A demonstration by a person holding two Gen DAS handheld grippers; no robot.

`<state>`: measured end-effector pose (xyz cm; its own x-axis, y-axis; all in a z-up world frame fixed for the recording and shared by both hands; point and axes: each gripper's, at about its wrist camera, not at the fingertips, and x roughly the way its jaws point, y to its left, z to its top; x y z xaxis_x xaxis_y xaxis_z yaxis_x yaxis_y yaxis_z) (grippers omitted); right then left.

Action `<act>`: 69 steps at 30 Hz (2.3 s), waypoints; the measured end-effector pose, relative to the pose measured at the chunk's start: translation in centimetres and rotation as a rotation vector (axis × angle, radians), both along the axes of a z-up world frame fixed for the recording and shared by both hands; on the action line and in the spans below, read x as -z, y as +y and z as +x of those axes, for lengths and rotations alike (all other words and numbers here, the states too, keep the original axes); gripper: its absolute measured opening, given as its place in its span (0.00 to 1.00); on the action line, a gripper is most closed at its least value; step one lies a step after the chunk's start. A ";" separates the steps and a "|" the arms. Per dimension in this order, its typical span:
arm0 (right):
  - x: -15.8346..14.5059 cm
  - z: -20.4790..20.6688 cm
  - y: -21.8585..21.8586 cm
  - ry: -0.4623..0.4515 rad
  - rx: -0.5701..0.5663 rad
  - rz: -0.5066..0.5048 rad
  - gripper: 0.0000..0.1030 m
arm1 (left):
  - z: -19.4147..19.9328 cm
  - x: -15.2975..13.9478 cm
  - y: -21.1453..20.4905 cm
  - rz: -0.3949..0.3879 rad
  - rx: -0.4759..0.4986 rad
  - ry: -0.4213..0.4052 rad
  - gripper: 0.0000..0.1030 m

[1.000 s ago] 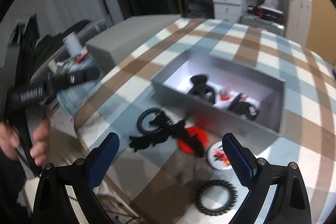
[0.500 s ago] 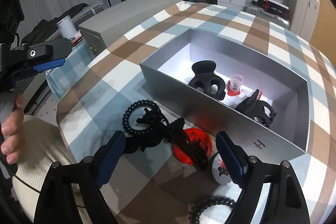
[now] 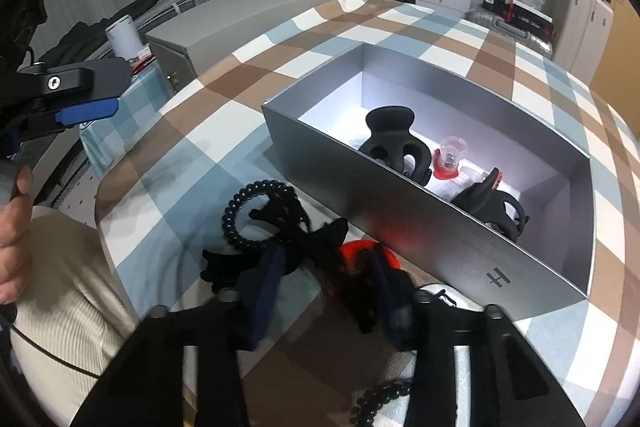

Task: Organize jewelry
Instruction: 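Lower the right gripper onto the black coiled hair tie and close it, then close the left gripper on the black coiled hair tie while the right gripper holds its black clip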

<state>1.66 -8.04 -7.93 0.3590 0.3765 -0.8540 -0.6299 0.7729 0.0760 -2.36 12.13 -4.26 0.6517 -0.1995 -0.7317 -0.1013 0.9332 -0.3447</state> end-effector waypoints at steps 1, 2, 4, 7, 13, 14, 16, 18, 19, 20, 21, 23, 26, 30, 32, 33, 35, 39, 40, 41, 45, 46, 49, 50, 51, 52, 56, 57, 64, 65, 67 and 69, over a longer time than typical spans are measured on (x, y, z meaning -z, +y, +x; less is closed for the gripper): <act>0.0 0.0 0.0 -0.005 -0.001 -0.008 0.24 | 0.0 0.1 0.0 0.001 -0.001 0.003 0.97; 0.1 0.0 0.0 -0.003 -0.001 -0.013 0.24 | 0.0 0.1 0.0 0.005 -0.003 0.006 0.97; 0.1 -0.1 0.0 -0.004 -0.004 -0.017 0.23 | 0.1 0.2 0.0 0.008 -0.006 0.012 0.97; 0.0 -0.2 0.0 -0.002 -0.005 -0.019 0.21 | 0.1 0.4 0.1 0.012 -0.009 0.020 0.97; -1.0 -0.6 -0.4 -0.018 -0.004 0.024 0.19 | 0.4 1.0 -0.1 0.038 -0.012 0.044 0.97; -1.1 -0.7 -0.5 -0.016 -0.008 0.031 0.19 | 0.4 1.1 -0.2 0.042 -0.011 0.048 0.97; -1.3 -0.7 -0.8 -0.010 -0.002 0.040 0.19 | 0.5 1.3 -0.4 0.057 -0.008 0.055 0.97; -1.3 -0.7 -1.1 0.003 0.005 0.046 0.19 | 0.5 1.5 -0.5 0.074 -0.007 0.062 0.97; -1.4 -0.7 -1.2 0.004 0.008 0.045 0.19 | 0.6 1.6 -0.6 0.080 -0.006 0.066 0.97; -1.4 -0.8 -1.3 0.008 0.008 0.051 0.19 | 0.6 1.7 -0.7 0.090 -0.006 0.069 0.97; -1.7 -0.8 -1.4 0.010 0.009 0.066 0.18 | 0.6 1.8 -0.8 0.102 -0.007 0.072 0.97; -2.3 -1.1 -1.7 0.003 0.008 0.096 0.18 | 0.5 1.8 -1.0 0.121 -0.013 0.067 0.97; -3.4 -1.6 -2.1 -0.037 0.014 0.115 0.18 | 0.4 1.5 -1.6 0.163 -0.006 0.037 0.97; -4.9 -1.9 -3.3 -0.076 0.040 0.171 0.18 | 0.6 1.9 -2.3 0.175 0.020 0.052 0.97; -5.4 -1.9 -3.9 -0.080 0.057 0.191 0.18 | 0.8 2.3 -2.4 0.177 0.024 0.070 0.97; -5.6 -1.8 -4.2 -0.083 0.067 0.203 0.18 | 0.9 2.5 -2.6 0.179 0.026 0.076 0.97; -6.2 -1.7 -4.7 -0.093 0.083 0.226 0.18 | 1.1 2.7 -3.0 0.195 0.034 0.083 0.97; -7.4 -1.7 -5.6 -0.110 0.112 0.284 0.18 | 1.4 3.3 -4.0 0.175 0.075 0.107 0.97; -7.7 -1.8 -5.8 -0.117 0.114 0.297 0.18 | 1.5 3.5 -4.2 0.180 0.075 0.115 0.97; -8.0 -1.8 -5.9 -0.127 0.116 0.303 0.18 | 1.7 3.8 -4.4 0.183 0.079 0.125 0.97; -8.6 -1.9 -6.7 -0.138 0.134 0.329 0.18 | 2.0 4.3 -5.2 0.200 0.103 0.138 0.97; -8.7 -1.7 -6.9 -0.136 0.141 0.335 0.18 | 2.1 4.4 -5.5 0.217 0.109 0.140 0.96; -9.0 -1.4 -7.7 -0.130 0.166 0.359 0.18 | 2.3 4.8 -6.2 0.227 0.130 0.150 0.88; -9.0 -1.4 -7.8 -0.130 0.170 0.365 0.18 | 2.3 4.8 -6.3 0.229 0.131 0.152 0.84; -9.2 -1.5 -8.0 -0.130 0.174 0.374 0.18 | 2.3 4.9 -6.5 0.238 0.131 0.155 0.83; -9.3 -1.5 -8.1 -0.130 0.174 0.380 0.18 | 2.4 5.0 -6.8 0.249 0.134 0.161 0.82; -9.5 -1.6 -8.3 -0.131 0.172 0.393 0.18 | 2.6 5.2 -7.3 0.233 0.165 0.171 0.67; -9.5 -1.6 -8.3 -0.126 0.172 0.395 0.18 | 2.7 5.4 -7.4 0.234 0.171 0.177 0.64; -9.5 -1.8 -8.0 -0.128 0.148 0.397 0.18 | 2.6 5.6 -8.3 0.275 0.202 0.184 0.48; -9.5 -1.7 -7.9 -0.127 0.150 0.393 0.18 | 2.5 5.6 -8.4 0.288 0.202 0.183 0.41; -9.3 -1.6 -7.8 -0.121 0.155 0.386 0.18 | 2.5 5.5 -8.6 0.314 0.203 0.183 0.29; -9.1 -1.5 -7.8 -0.117 0.161 0.381 0.18 | 2.4 5.6 -8.7 0.338 0.207 0.180 0.22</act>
